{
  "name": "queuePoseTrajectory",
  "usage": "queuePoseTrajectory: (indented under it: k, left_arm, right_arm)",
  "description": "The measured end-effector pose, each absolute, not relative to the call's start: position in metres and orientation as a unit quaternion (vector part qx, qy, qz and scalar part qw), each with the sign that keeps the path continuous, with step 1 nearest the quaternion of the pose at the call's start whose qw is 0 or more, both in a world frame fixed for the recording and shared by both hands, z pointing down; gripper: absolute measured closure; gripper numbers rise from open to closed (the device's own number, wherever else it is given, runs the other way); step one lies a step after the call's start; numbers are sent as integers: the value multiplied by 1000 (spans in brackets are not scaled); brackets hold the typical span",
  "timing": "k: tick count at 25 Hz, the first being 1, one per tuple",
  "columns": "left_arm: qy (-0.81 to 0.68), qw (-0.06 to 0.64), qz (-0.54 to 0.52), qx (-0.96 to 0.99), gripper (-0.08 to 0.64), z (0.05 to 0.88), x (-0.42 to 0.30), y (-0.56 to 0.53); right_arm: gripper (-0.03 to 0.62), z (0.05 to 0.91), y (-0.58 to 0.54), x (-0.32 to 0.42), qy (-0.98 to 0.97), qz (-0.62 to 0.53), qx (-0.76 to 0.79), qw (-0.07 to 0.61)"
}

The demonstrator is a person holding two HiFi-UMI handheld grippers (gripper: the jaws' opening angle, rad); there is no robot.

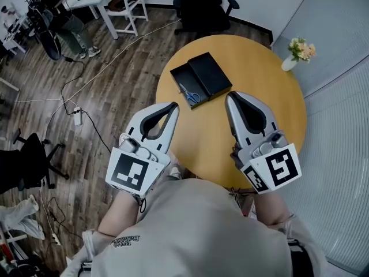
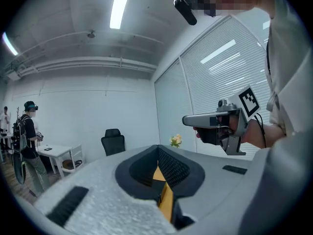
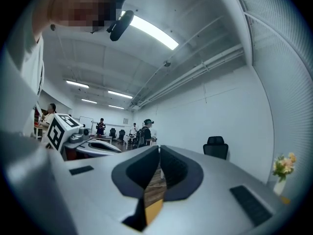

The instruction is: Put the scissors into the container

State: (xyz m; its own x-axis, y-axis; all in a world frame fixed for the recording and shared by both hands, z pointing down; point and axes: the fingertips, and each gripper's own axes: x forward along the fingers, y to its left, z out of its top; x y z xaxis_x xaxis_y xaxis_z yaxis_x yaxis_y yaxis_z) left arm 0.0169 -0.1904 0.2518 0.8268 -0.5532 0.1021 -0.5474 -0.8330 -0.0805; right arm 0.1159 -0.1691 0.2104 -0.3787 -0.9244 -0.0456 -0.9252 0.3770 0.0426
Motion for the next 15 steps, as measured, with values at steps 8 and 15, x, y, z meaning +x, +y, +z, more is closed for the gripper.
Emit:
queuePoseTrajectory:
  k: [8,15]
  left_arm:
    - [287,25,-61,-956,538,250,16,-193]
    - [284,22,-59,-957,538,248,7,-190]
  right_arm:
    - [557,212,-172,113,833,30,-553,7]
    - [557,213,-170,104,829,29,-558,-3]
